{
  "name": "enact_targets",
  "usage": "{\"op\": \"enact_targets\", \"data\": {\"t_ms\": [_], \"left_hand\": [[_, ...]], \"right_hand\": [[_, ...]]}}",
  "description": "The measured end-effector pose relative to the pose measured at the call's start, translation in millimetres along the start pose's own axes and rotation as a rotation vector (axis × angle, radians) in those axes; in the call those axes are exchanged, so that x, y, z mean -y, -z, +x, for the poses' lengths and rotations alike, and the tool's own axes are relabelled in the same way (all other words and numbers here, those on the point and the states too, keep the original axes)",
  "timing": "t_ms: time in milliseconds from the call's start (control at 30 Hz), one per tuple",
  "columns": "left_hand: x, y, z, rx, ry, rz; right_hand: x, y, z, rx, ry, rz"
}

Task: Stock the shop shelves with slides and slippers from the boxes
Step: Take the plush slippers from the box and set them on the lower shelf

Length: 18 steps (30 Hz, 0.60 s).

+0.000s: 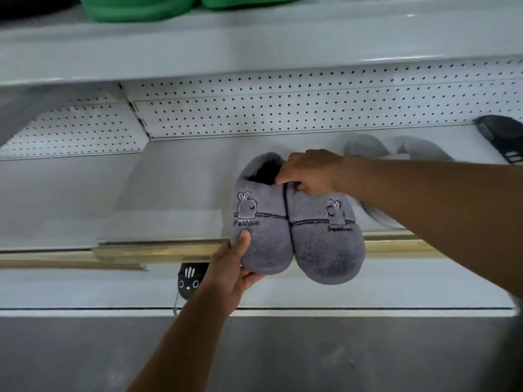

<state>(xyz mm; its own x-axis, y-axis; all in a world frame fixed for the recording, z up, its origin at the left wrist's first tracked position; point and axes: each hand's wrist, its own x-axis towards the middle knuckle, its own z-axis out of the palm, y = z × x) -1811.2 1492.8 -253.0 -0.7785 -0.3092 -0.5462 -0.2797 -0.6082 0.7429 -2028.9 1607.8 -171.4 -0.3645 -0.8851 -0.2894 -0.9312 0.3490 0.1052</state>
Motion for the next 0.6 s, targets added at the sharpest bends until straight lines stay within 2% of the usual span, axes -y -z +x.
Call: {"op": "enact_targets", "data": {"t_ms": [167,267,333,400,500,600], "left_hand": [[1,-3,-4,-0.062,-0.018,-0.016],[0,-1,-7,-0.061,-0.007,-0.027],[-1,2,-10,-0.048,0.003,-0.026],[-2,4,-12,-0.058,0.023,-0.016],[-5,6,-13,-0.059,0.033,0.007],[-12,5,-15,-0.038,0.005,0.022]], "right_hand": [[6,-11,-26,-0.244,-0.124,0.268],[19,-20,-55,-0.506,-0.349,0.457],[29,-32,-77,-0.583,-0.546,0.546],[43,-46,-101,-0.542,-0.761,0.66],[70,-66,-128,-0.348,-0.998,0.93],[93,-75,-134,-0.187,-1.108,1.591]]}}
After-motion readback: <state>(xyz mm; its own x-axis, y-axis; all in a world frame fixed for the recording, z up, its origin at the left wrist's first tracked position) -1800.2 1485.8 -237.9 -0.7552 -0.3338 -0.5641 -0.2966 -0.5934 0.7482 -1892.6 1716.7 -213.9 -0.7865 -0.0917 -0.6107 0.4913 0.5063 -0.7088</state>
